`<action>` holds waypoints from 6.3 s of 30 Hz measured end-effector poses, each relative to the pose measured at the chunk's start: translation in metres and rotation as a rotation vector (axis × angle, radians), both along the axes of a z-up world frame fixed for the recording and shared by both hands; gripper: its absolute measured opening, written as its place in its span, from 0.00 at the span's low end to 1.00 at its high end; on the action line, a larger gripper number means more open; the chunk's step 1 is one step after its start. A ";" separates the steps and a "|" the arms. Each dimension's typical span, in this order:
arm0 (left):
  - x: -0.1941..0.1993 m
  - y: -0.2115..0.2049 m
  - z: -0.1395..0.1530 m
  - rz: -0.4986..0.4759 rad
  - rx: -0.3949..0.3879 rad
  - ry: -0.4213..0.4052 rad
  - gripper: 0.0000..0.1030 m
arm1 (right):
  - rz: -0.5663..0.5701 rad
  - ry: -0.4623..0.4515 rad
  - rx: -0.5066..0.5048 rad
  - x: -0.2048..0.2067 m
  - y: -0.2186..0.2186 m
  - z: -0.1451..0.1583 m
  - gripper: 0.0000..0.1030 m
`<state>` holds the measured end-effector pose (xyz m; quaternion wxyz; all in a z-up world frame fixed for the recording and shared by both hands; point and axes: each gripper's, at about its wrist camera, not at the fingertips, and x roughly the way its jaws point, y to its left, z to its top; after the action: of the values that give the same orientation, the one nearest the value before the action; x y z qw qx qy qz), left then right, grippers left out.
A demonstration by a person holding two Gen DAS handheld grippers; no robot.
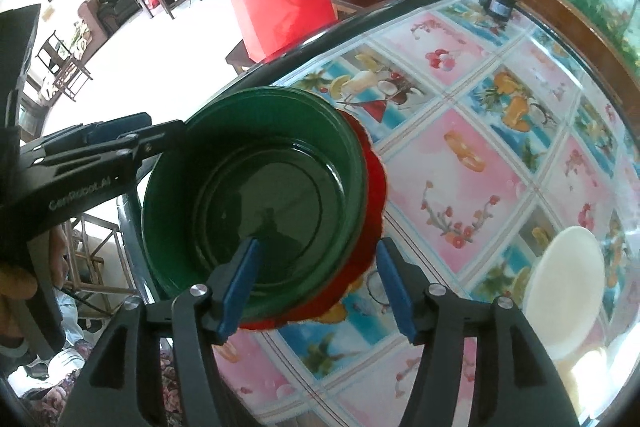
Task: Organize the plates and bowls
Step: 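Lower the green bowl onto the red plates and open both tools, then move both tools to the white bowl beside the thermos, then close both tools on the white bowl rim and lift it, then carry the white bowl with both tools over the green bowl, then lower the white bowl into the green bowl and open both tools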
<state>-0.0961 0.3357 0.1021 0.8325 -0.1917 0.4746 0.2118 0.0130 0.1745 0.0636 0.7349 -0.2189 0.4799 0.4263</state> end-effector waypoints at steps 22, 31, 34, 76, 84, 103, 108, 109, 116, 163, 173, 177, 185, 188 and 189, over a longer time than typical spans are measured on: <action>0.081 -0.110 0.005 -0.246 -0.022 0.010 0.50 | -0.280 -0.011 -0.020 0.057 -0.116 -0.006 0.67; 0.121 -0.162 0.000 -0.334 -0.035 0.021 0.50 | -0.375 0.010 -0.014 0.081 -0.162 -0.015 0.68; 0.135 -0.179 -0.002 -0.360 -0.038 0.020 0.49 | -0.405 0.014 -0.017 0.089 -0.177 -0.018 0.68; 0.197 -0.235 -0.064 -0.383 -0.095 0.156 0.49 | -0.462 0.111 -0.008 0.190 -0.225 -0.050 0.68; 0.198 -0.237 -0.074 -0.380 -0.106 0.176 0.49 | -0.451 0.145 -0.008 0.190 -0.223 -0.059 0.45; 0.186 -0.228 -0.061 -0.407 -0.114 0.147 0.16 | -0.406 0.213 0.056 0.168 -0.208 -0.054 0.19; 0.170 -0.210 -0.045 -0.391 -0.128 0.136 0.16 | -0.375 0.193 0.066 0.154 -0.194 -0.037 0.19; 0.165 -0.205 -0.041 -0.384 -0.130 0.131 0.16 | -0.365 0.185 0.066 0.150 -0.189 -0.032 0.19; 0.129 -0.166 -0.009 -0.335 -0.119 0.094 0.16 | -0.287 0.139 0.090 0.120 -0.152 -0.001 0.22; 0.011 -0.012 -0.044 -0.058 -0.066 0.177 0.18 | 0.031 0.127 -0.012 0.012 0.030 -0.008 0.29; 0.010 -0.013 -0.043 -0.049 -0.046 0.173 0.22 | 0.032 0.107 0.027 0.012 0.023 0.008 0.41; 0.007 -0.015 -0.031 -0.049 -0.011 0.143 0.38 | 0.027 0.111 0.039 0.012 0.018 0.010 0.42; 0.004 -0.023 0.000 -0.049 0.092 0.065 0.55 | -0.003 0.120 0.055 0.014 0.006 0.008 0.58; 0.007 -0.027 0.007 -0.057 0.085 0.045 0.55 | -0.016 0.111 0.059 0.013 0.000 0.011 0.61; 0.009 -0.030 0.008 -0.062 0.087 0.038 0.55 | -0.021 0.107 0.060 0.013 -0.002 0.011 0.64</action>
<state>-0.0871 0.3057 0.1106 0.8369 -0.1365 0.4866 0.2101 0.0264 0.1727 0.0750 0.7188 -0.1686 0.5079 0.4438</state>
